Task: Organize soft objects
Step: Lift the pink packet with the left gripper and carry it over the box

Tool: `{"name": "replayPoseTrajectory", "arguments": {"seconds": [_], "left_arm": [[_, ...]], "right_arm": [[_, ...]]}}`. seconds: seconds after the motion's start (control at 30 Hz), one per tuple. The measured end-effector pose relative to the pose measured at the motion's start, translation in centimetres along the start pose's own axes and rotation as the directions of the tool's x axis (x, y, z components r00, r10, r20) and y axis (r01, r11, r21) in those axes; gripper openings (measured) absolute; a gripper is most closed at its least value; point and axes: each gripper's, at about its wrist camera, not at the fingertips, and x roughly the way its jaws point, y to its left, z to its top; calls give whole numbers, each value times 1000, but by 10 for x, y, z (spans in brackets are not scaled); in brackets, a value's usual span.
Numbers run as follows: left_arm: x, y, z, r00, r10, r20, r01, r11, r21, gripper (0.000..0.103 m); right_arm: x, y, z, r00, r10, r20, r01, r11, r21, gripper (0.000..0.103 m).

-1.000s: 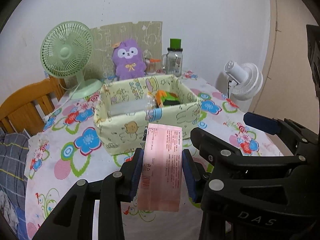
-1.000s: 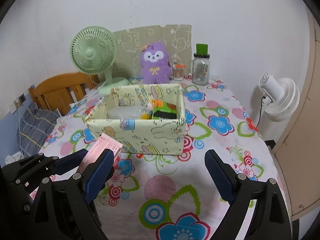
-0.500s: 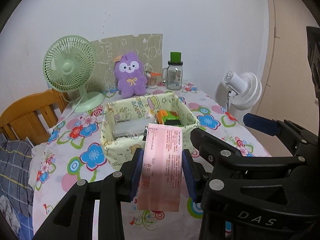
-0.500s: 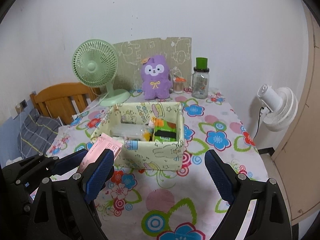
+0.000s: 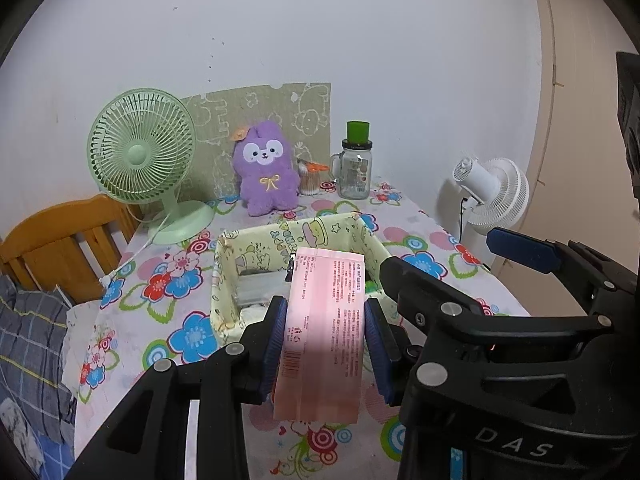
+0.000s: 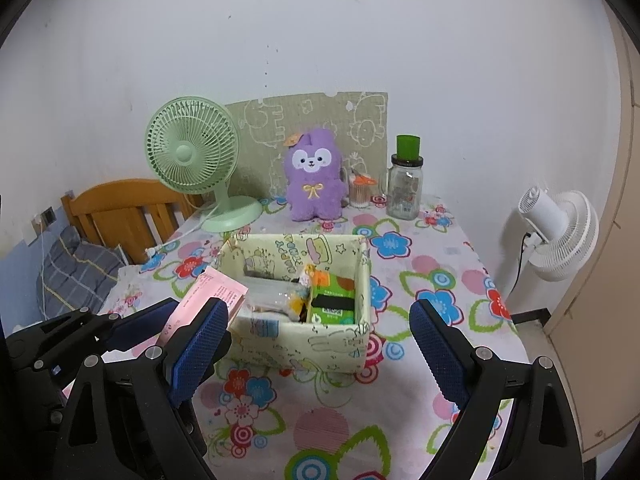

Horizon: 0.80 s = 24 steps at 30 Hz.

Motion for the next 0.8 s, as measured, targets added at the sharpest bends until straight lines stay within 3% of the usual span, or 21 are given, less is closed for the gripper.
{"name": "replayPoseTrajectory", "arguments": {"seconds": [0.8], "left_arm": [[48,20,32,1000,25,-3,-26,999,-20,40]], "right_arm": [[57,-7,32,1000,2,-15,-2,1000,10,94]]}}
